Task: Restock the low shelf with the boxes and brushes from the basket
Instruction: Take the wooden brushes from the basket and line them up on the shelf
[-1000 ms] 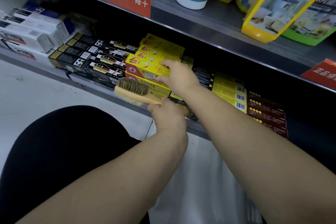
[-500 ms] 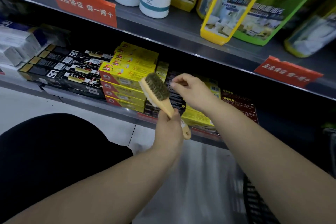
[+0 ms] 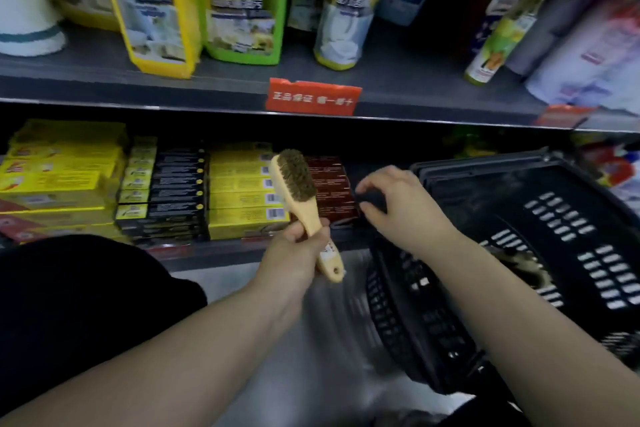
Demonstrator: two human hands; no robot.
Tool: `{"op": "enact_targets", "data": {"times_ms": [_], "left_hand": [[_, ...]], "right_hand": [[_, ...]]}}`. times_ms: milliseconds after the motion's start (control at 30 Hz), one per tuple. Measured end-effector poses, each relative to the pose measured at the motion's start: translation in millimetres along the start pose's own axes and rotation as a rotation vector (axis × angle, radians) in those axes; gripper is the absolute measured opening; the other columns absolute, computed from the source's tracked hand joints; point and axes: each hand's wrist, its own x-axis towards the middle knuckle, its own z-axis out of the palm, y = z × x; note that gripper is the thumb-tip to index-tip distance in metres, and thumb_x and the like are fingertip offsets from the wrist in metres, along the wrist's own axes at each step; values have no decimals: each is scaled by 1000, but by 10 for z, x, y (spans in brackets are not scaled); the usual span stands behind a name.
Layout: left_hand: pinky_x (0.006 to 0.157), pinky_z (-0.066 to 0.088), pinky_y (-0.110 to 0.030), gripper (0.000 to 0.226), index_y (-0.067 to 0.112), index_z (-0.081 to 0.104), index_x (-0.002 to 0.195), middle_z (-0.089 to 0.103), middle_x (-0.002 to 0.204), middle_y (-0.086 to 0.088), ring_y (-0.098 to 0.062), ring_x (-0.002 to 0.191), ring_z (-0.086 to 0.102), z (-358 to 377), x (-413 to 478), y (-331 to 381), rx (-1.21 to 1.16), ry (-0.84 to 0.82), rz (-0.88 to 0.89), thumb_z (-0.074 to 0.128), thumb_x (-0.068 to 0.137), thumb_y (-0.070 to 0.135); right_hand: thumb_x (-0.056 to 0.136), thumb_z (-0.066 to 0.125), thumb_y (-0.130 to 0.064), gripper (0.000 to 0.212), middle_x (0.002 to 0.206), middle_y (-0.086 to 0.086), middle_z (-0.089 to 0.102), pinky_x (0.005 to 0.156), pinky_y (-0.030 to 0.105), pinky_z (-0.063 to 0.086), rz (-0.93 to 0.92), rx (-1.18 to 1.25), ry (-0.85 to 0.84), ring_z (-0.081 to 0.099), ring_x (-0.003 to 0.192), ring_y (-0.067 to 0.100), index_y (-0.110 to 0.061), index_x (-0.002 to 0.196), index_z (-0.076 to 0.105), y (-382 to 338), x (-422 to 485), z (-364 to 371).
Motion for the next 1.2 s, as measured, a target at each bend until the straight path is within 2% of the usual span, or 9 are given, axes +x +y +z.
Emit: {"op": "enact_targets", "data": {"times_ms": [67, 167, 333, 433, 533, 733, 1000, 1100, 1200], "left_hand": [[61, 54, -25, 15, 23, 67, 95, 64, 85, 2, -12, 78, 59, 243, -12, 2, 72, -65, 23, 56, 92, 14], [86, 52, -37, 16, 27, 67, 88, 65, 90, 0, -15, 86, 60, 532, 30, 52, 224, -142, 4, 57, 91, 15], [87, 51, -34, 13, 27, 65, 85, 66, 94, 1, -16, 93, 62, 950, 227, 253, 499, -271, 59, 58, 91, 17], [74, 46, -25, 10, 26, 66, 86, 65, 89, 4, -11, 85, 59, 1224, 329, 365, 679, -358, 178, 60, 90, 19], [68, 43, -21, 14, 19, 69, 97, 68, 93, 1, -9, 81, 60, 1480, 368, 388, 838, -437, 237, 60, 89, 25], [93, 50, -43, 16, 19, 69, 99, 71, 97, -5, -20, 95, 66, 1769, 332, 322, 872, -617, 188, 61, 88, 28], [91, 51, -43, 14, 14, 66, 99, 71, 94, -4, -20, 90, 67, 1920, 447, 168, 972, -643, 143, 58, 90, 23], [81, 53, -34, 13, 14, 58, 91, 69, 89, -4, -14, 77, 66, 1971, 541, 135, 879, -665, 69, 48, 95, 8], [74, 55, -27, 17, 14, 54, 93, 67, 89, -4, -11, 74, 65, 2101, 596, 85, 844, -662, 78, 40, 98, 7]], "right_hand": [[86, 62, -23, 41, 128, 1, 43, 97, 30, 33, 87, -95, 58, 38, 118, 23, -22, 125, 50, 359, -183, -64], [82, 67, -41, 66, 135, 3, 35, 98, 28, 34, 293, 106, 76, 38, 124, 22, -20, 136, 35, 749, -398, 14], [54, 50, -86, 105, 136, 0, 41, 80, 23, 37, 694, 576, -38, 46, 112, 17, -22, 136, 34, 989, -600, 239], [65, 50, -82, 93, 132, -2, 46, 74, 25, 38, 707, 560, -87, 47, 104, 14, -22, 134, 36, 1020, -616, 275], [70, 54, -73, 83, 131, 1, 49, 92, 35, 45, 637, 580, -68, 50, 114, 18, -19, 132, 38, 1024, -668, 262], [67, 55, -72, 68, 110, -8, 64, 88, 43, 49, 591, 605, 28, 59, 102, 15, -29, 119, 44, 953, -893, 210], [70, 61, -66, 46, 80, -9, 62, 67, 30, 49, 611, 499, 70, 59, 72, 8, -30, 96, 48, 976, -1260, 115], [66, 68, -64, 47, 73, -7, 62, 62, 25, 47, 564, 643, -56, 56, 64, 6, -25, 88, 53, 1123, -1391, 83], [81, 62, -49, 36, 64, -1, 67, 58, 22, 49, 663, 1068, -402, 60, 56, 12, -15, 88, 53, 1482, -1436, 29]]}}
